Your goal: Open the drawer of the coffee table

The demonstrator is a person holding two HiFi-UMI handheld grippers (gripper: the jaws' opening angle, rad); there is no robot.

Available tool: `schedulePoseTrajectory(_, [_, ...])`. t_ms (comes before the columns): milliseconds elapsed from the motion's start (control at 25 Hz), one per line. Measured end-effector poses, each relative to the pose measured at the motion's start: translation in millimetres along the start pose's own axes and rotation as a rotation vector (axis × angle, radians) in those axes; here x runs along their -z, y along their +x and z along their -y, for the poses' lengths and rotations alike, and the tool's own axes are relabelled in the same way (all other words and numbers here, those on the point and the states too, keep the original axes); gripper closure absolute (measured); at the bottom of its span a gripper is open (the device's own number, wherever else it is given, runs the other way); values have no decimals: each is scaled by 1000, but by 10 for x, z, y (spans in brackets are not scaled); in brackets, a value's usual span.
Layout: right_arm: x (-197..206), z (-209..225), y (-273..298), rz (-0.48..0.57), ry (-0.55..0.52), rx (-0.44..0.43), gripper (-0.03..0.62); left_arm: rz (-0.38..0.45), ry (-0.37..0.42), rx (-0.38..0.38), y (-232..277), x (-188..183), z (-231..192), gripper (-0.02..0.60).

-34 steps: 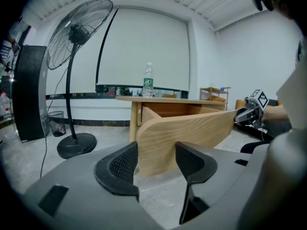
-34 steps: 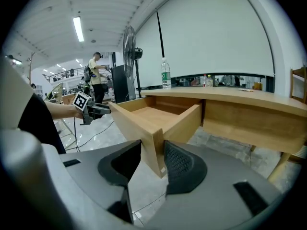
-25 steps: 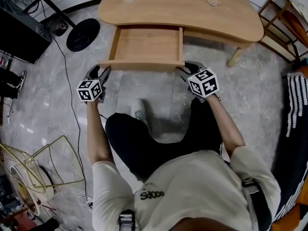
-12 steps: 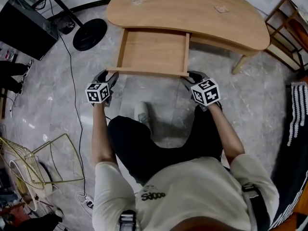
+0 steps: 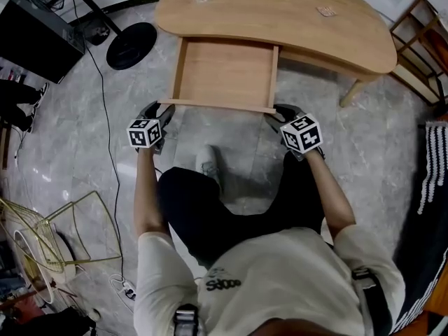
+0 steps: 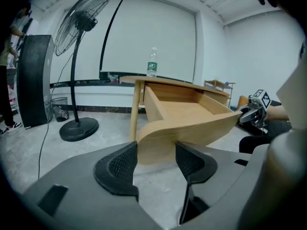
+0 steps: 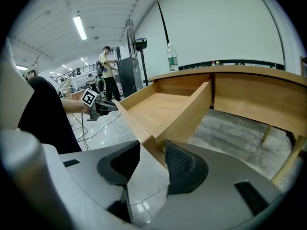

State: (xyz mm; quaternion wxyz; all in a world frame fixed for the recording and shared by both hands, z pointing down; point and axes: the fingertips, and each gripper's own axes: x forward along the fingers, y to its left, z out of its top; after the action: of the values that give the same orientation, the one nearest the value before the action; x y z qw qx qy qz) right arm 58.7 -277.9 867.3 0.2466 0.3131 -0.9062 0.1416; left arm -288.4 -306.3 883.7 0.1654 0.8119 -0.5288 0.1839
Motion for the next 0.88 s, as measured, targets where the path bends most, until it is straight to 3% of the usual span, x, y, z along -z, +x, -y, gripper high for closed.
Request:
schedulePoseTrajectory(120, [-32, -18, -90, 16, 17, -118, 444, 2, -37, 4, -49, 15, -35, 329])
schedulePoseTrajectory(200, [-52, -1, -211, 18, 4, -182, 444, 17, -73, -21, -120, 20, -106, 378])
schedulePoseTrajectory(320, [-84, 161, -424, 20, -33, -215, 452, 4, -104, -89, -245, 66, -269, 400])
schedulePoseTrajectory(440, [-164, 570, -607, 26, -24, -122, 495, 4, -112, -171, -417, 34, -464, 443])
schedulePoseTrajectory(600, [-523, 1120, -766, 60, -63, 85, 563, 93, -84, -279, -650, -371, -689, 530])
schedulePoseTrajectory(680, [-796, 1285, -823, 96, -99, 169, 583, 137, -35, -302, -723, -666, -720, 560])
schedulePoseTrajectory(880, [-1490, 1451, -918, 190, -224, 315, 588, 205, 155, -282, -643, -1471, -692, 563])
